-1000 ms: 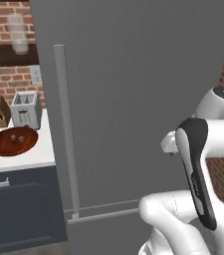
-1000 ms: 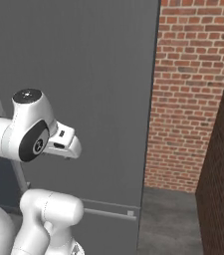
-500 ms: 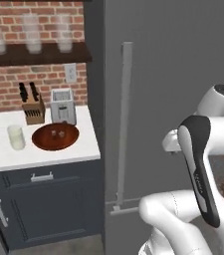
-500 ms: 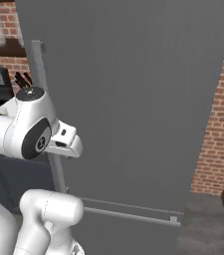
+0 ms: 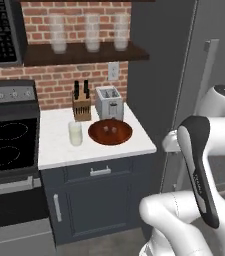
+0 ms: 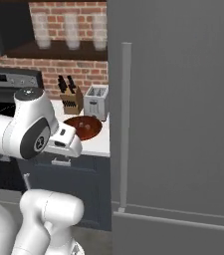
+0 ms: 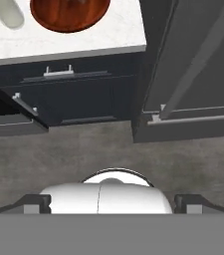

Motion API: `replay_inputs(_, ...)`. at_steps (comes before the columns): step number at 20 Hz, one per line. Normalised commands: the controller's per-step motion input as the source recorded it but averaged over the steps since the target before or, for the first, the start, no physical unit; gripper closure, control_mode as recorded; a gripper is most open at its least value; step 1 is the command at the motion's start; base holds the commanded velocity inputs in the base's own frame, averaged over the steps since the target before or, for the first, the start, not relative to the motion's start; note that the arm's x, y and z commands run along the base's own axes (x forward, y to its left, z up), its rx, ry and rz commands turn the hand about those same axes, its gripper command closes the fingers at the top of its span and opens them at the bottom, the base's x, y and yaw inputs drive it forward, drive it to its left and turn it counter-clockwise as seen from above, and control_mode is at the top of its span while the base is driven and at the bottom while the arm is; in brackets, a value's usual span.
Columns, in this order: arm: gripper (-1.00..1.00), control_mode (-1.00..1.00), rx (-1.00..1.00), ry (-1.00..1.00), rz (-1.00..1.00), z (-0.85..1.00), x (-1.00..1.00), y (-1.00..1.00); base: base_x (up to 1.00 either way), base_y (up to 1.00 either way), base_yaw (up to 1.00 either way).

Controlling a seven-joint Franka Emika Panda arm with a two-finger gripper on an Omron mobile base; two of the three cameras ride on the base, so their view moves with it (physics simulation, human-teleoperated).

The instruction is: Grab a lemon wedge from the fridge and one ice cube from the ice bowl, and put them in the glass of lemonade.

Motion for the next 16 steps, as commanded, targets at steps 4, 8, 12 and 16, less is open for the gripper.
replay_inputs(4,-1.00,1.00,0.00,0.00,0.00,0.00,0.00,0.00,0.47,1.00,-0.12)
replay_inputs(8,-1.00,1.00,0.00,0.00,0.00,0.00,0.00,0.00,0.77,0.69,-0.15)
replay_inputs(12,-1.00,1.00,0.00,0.00,0.00,0.00,0.00,0.00,0.84,0.13,-0.20)
replay_inputs(16,-1.00,1.00,0.00,0.00,0.00,0.00,0.00,0.00,0.73,0.00,-0.15)
